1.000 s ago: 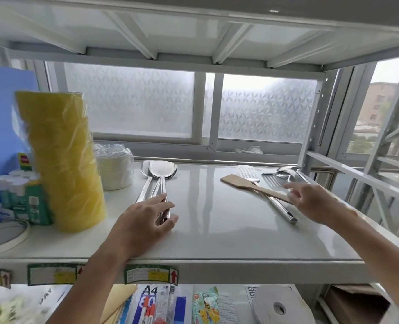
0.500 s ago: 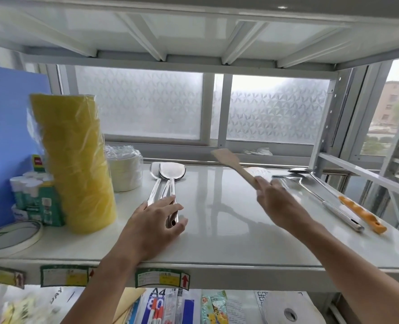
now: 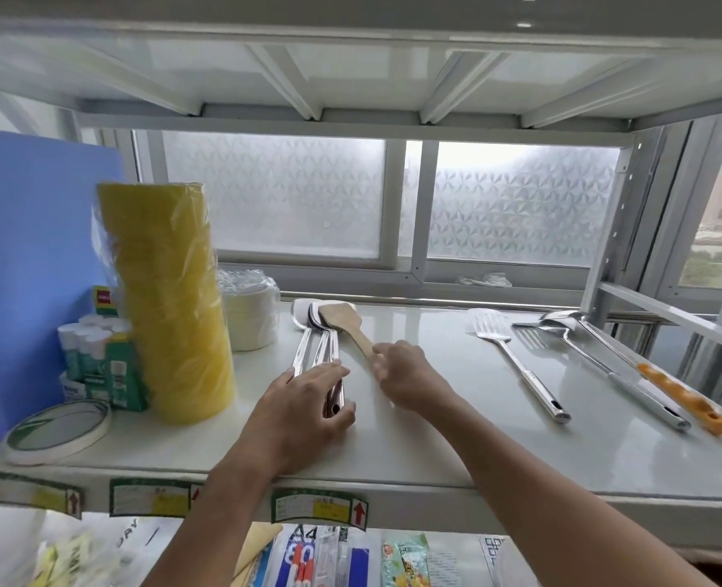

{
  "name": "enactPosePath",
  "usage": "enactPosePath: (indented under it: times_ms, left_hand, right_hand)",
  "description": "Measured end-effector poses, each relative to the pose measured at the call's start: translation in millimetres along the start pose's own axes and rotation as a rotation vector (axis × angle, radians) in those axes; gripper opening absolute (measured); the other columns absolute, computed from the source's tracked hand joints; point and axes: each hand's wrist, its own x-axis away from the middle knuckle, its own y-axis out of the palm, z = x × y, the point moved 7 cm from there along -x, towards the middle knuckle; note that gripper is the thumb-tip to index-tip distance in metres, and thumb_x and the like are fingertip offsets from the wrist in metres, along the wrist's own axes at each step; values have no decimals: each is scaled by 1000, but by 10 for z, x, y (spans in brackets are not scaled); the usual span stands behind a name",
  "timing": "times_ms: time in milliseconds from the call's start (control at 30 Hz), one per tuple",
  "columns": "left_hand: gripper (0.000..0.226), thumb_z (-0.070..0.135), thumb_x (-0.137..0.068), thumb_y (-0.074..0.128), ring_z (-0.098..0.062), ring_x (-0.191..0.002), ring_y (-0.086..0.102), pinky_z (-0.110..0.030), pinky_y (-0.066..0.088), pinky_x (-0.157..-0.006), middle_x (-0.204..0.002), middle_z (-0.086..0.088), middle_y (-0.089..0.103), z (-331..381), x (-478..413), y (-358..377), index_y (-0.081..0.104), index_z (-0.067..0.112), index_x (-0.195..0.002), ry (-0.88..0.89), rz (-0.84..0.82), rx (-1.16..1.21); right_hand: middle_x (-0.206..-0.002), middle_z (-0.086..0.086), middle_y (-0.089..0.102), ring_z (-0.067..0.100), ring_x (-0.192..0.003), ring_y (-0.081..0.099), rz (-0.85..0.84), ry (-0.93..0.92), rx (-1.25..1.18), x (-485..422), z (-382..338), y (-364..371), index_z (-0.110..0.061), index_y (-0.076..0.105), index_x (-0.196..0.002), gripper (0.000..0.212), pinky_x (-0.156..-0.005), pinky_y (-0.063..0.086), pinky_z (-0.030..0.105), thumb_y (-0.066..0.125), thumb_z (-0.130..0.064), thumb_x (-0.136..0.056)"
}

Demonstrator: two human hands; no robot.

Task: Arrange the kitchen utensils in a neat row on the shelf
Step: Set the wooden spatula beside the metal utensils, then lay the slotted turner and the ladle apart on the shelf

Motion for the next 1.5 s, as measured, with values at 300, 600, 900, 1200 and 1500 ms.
enactPosePath:
  times_ms: [300,600,900,1200,1500]
  left_hand:
    - [51,52,-98,46,-9,-142,38,-32,17,-122,-160,17,34,29,17,-18,46,34,-146,-8,-1,2]
    - [55,57,-98,44,-15,-136,47,-35,27,-118,-155,13,43,98,32,-43,43,34,-147,-10,26,-56]
    - [57,59,-96,43,-14,-132,50,-35,33,-115,-154,15,45,51,14,0,45,33,-146,-9,22,-80]
    - [56,58,-96,44,-14,-135,48,-35,29,-118,-154,13,45,35,5,2,44,33,-146,-3,36,-63]
    - [56,59,-96,44,-12,-136,46,-36,29,-119,-156,15,42,7,0,24,46,33,-145,0,35,-50]
  right_hand:
    - [-136,11,61,35,-128,50,50,26,183,168,182,-355,-18,58,-138,40,-105,38,48,41,-26,-102]
    - [-137,13,51,34,-131,50,22,445,590,503,1342,-1090,-15,53,-136,41,-96,48,44,50,-23,-96]
    - [-93,11,62,33,-82,67,12,192,311,571,1064,-883,-10,62,-79,22,-72,58,39,54,-30,-84]
    - [-87,1,66,19,-69,61,-5,127,171,547,959,-856,-14,71,-107,36,-71,51,33,57,-45,-96]
    - [-141,11,52,34,-130,49,181,517,629,746,1871,-1513,-21,55,-136,44,-101,44,44,51,-35,-94]
